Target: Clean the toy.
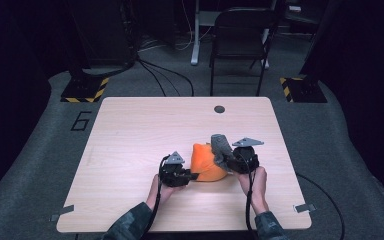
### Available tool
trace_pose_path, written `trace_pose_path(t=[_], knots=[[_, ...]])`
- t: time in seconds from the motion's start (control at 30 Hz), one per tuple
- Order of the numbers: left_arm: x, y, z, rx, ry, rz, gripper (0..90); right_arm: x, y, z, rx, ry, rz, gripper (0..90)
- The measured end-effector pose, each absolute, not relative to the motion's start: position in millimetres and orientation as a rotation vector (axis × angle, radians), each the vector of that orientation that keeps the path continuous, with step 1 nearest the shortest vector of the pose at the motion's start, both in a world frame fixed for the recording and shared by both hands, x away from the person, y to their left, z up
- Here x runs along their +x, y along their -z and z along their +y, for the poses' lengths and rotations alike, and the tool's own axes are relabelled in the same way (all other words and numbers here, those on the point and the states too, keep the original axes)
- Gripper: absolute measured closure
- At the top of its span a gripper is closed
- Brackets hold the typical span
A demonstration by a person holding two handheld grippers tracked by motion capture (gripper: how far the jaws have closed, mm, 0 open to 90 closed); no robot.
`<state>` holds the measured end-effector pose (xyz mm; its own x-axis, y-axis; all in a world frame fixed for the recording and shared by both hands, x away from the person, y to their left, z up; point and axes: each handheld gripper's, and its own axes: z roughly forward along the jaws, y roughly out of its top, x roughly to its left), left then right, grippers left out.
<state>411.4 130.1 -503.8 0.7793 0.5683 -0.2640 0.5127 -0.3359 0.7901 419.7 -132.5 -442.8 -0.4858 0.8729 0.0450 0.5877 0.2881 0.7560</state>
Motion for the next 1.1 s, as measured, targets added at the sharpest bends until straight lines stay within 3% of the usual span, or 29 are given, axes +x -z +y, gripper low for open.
trace_pose_path(t=[0.83,1.1], knots=[[410,504,128,2.0,-0.086,0.798,73.6,441,499,-152,1.513,-0.774,2.237,74.5],[410,503,129,2.003,-0.086,0.791,73.6,442,493,-158,1.518,-0.771,2.218,75.2]])
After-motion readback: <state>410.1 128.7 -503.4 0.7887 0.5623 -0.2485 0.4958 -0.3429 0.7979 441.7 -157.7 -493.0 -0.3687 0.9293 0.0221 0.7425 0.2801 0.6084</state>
